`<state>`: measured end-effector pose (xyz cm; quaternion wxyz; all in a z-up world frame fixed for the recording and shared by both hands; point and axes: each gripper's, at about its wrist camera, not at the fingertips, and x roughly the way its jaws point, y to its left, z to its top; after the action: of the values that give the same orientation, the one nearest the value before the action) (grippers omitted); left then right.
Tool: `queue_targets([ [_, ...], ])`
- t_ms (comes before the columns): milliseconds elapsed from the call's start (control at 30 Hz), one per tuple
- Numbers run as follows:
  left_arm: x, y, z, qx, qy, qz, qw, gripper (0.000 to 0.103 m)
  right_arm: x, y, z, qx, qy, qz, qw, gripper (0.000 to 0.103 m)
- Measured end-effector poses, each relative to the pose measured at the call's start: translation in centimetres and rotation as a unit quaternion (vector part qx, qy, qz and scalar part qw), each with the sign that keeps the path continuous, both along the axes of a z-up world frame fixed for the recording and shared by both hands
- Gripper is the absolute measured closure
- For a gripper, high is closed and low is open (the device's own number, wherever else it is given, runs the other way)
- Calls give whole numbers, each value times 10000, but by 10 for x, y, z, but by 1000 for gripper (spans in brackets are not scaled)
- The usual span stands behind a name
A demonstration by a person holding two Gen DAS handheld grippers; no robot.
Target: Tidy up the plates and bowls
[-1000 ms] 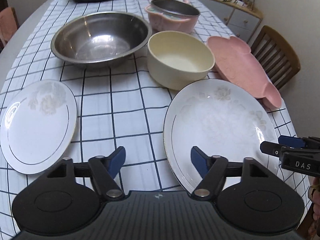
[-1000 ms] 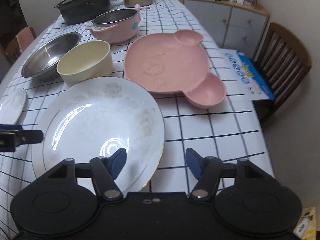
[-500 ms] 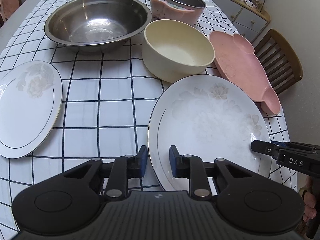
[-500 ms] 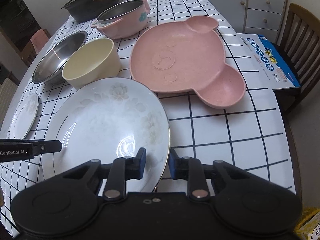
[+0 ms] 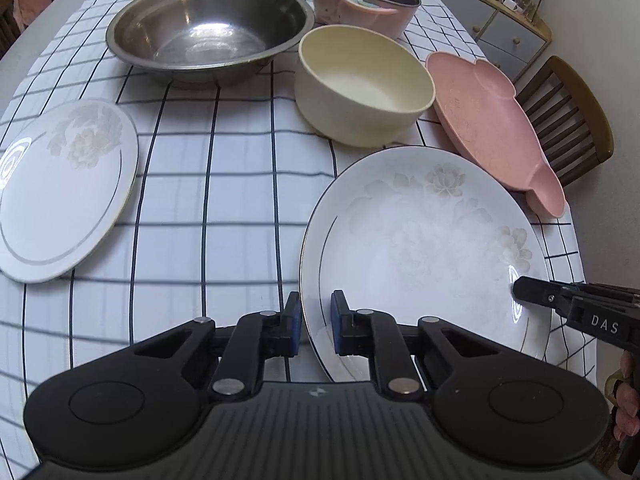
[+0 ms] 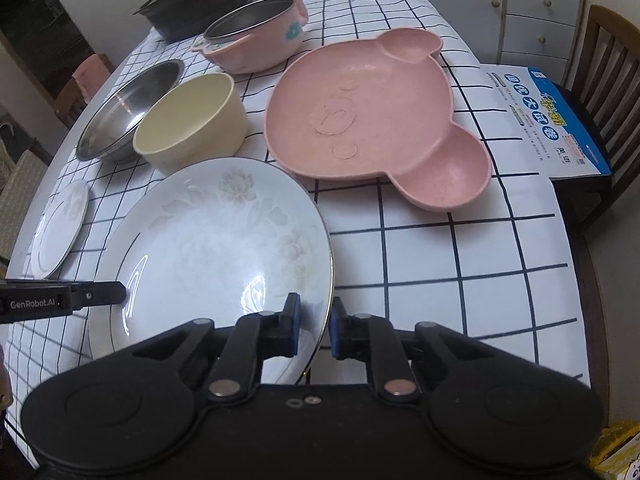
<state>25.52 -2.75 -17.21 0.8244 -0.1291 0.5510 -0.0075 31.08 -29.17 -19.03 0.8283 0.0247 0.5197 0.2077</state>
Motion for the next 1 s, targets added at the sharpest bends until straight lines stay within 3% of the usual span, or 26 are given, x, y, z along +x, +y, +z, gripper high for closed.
queue_targets([
  [333,-58,-18,6,-65,150,-223,9996,89,-45,-25,9,85,202,234,9995,90],
  [500,-78,-27,11,10,195,-554,9983,89,-67,-34,10,92,306,278,9991,90],
  [1000,-86,-26,4,-188,425,-768,9960,89,-90,-42,5,8,406,502,9979,90],
])
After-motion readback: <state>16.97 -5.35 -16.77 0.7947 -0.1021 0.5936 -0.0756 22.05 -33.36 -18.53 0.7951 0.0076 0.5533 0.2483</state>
